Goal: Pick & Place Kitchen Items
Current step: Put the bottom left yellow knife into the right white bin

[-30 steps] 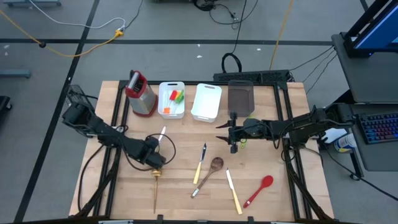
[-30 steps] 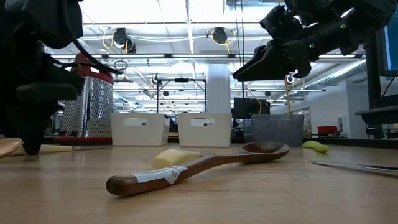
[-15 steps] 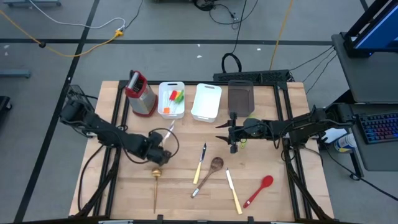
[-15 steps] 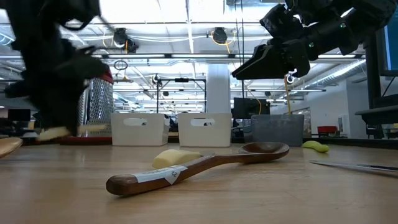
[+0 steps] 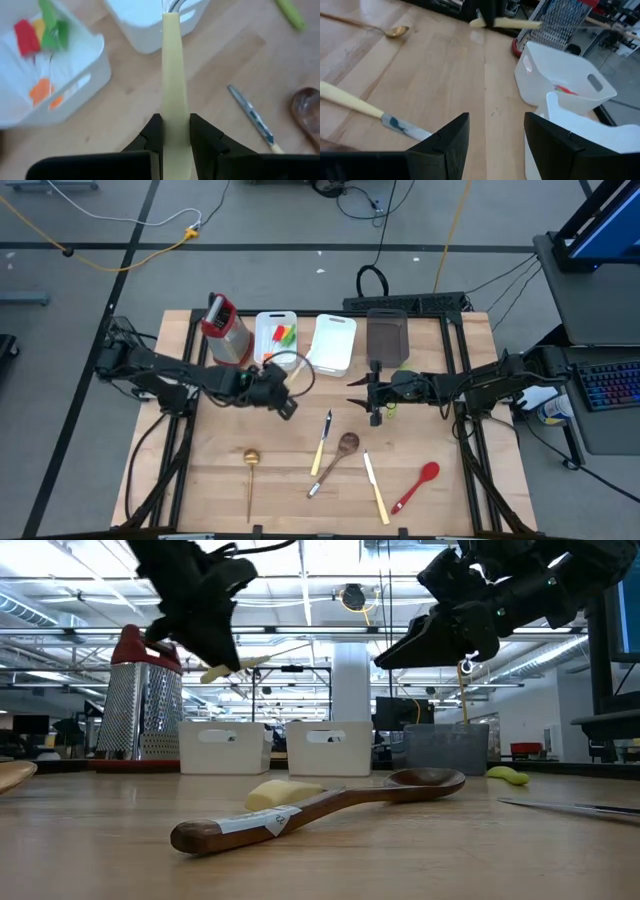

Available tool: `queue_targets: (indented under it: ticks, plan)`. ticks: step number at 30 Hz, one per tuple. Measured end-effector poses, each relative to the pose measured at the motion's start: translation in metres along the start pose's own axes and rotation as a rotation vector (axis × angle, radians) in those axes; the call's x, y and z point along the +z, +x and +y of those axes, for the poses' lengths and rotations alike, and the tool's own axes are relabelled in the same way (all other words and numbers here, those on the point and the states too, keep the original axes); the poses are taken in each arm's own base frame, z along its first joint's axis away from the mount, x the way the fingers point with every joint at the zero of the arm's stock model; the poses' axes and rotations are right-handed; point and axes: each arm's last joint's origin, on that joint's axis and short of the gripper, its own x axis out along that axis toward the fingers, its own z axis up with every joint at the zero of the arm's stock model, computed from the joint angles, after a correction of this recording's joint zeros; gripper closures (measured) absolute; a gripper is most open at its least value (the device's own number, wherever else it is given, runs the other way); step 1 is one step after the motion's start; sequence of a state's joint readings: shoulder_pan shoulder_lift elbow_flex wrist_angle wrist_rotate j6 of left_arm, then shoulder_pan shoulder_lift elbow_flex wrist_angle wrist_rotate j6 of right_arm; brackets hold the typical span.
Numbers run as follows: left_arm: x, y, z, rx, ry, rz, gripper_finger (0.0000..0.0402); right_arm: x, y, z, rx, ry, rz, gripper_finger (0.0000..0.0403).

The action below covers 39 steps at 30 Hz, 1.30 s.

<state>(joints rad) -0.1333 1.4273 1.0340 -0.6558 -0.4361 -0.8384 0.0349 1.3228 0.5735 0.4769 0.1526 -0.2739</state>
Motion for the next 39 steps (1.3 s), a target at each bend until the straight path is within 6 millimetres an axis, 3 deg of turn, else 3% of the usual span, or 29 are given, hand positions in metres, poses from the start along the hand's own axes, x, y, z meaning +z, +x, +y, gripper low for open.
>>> queue_targets:
  ticks: [12, 18, 25, 33, 39]
  plan:
    - [0.055, 0.019, 0.021, -0.182, 0.05, -0.132, 0.035, -0.009, 0.0, 0.002, 0.018, 0.172, 0.098, 0.022]
    - [0.079, 0.048, 0.035, -0.361, -0.014, -0.108, 0.035, -0.011, -0.001, 0.003, 0.019, 0.196, 0.113, 0.022]
    - [0.092, 0.088, 0.064, -0.427, -0.16, 0.123, 0.035, -0.01, -0.001, 0.003, 0.017, 0.197, 0.108, 0.022]
    - [0.11, 0.124, 0.072, -0.583, -0.264, 0.452, 0.0347, -0.011, -0.001, 0.003, 0.017, 0.191, 0.113, 0.022]
    - [0.126, 0.128, 0.089, -0.551, -0.387, 0.581, 0.0318, -0.012, -0.001, 0.003, 0.02, 0.188, 0.124, 0.022]
